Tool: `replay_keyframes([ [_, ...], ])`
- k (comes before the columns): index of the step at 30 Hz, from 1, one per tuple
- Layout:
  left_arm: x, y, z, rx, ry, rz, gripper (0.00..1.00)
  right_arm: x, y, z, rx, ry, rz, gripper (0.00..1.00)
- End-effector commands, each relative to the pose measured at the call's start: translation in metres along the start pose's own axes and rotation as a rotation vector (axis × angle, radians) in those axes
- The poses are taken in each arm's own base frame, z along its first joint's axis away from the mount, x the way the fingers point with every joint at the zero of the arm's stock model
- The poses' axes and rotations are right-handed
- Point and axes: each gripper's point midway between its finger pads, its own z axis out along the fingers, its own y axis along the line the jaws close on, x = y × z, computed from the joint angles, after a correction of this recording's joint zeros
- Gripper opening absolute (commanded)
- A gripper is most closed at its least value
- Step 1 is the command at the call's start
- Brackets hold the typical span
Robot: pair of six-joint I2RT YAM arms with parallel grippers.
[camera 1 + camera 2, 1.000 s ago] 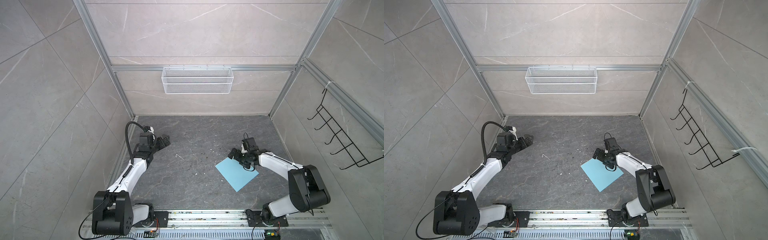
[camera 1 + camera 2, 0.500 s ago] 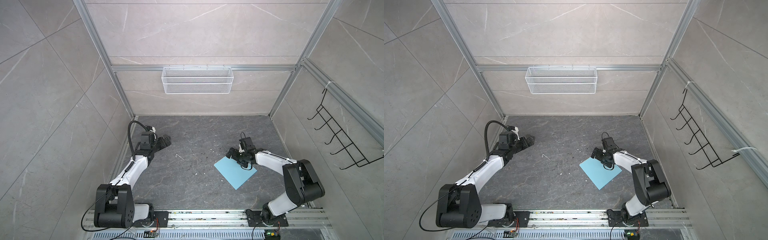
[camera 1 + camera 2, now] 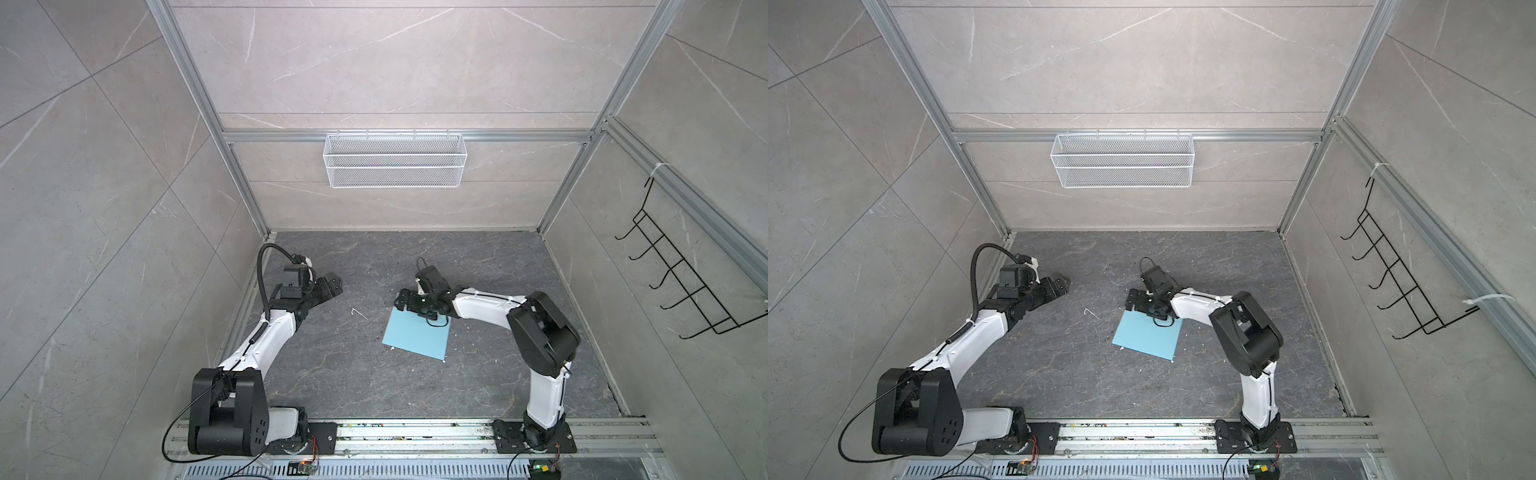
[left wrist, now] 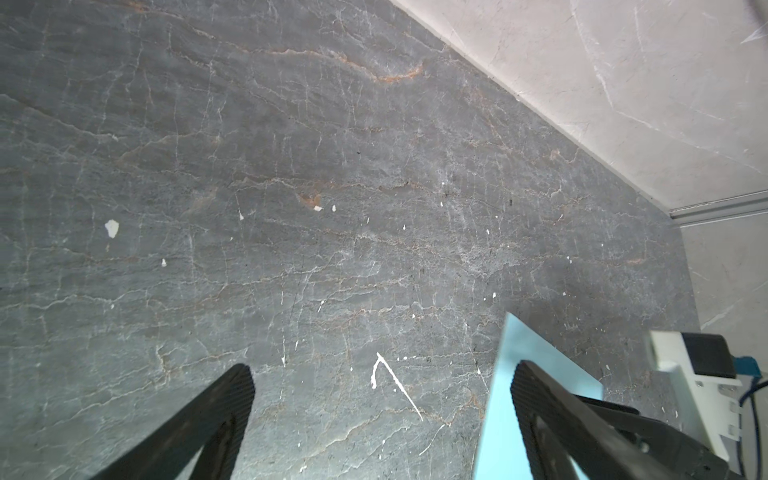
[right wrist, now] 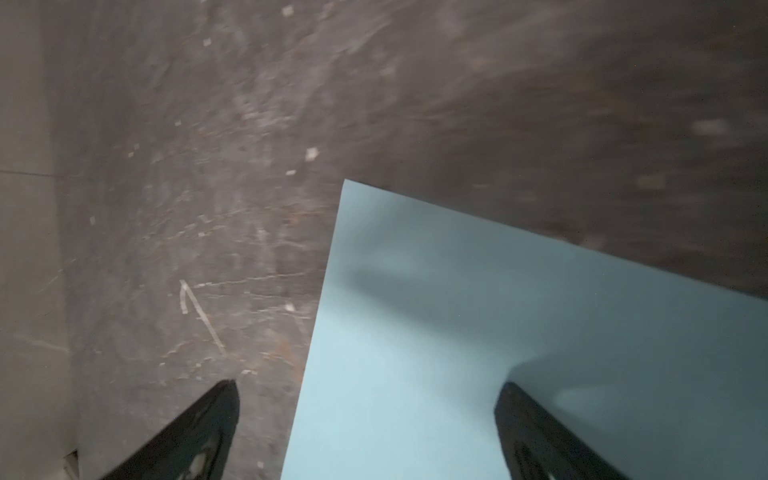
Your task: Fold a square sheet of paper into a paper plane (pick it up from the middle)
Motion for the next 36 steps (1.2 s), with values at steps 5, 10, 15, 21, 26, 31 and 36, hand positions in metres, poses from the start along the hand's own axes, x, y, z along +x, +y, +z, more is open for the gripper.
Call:
replay_keyframes([
  [5, -0.006, -0.006, -0.016, -0.021, 0.029, -0.022, 1.0, 0.002, 0.064, 0.013, -0.096, 0.033, -0.022, 0.99],
  [10, 0.013, -0.018, -0.022, -0.015, 0.139, -0.055, 1.0, -0.033, 0.071, -0.046, -0.07, -0.094, -0.081, 0.99],
  [15, 0.059, -0.042, -0.019, -0.091, 0.301, 0.047, 1.0, -0.033, 0.012, -0.083, 0.056, -0.13, -0.084, 0.99],
  [21, 0.13, -0.079, -0.003, -0.147, 0.527, 0.185, 1.0, -0.026, -0.058, -0.121, 0.269, -0.14, -0.105, 0.99],
  [26, 0.166, -0.101, 0.014, -0.173, 0.63, 0.278, 1.0, -0.018, -0.081, -0.126, 0.317, -0.097, -0.092, 0.99],
  [31, 0.183, -0.105, 0.027, -0.159, 0.692, 0.251, 0.97, 0.004, -0.067, -0.11, 0.211, 0.011, -0.055, 0.99],
  [36, 0.19, -0.105, 0.038, -0.185, 0.717, 0.256, 0.96, 0.016, -0.075, -0.101, 0.213, 0.025, 0.013, 0.99],
])
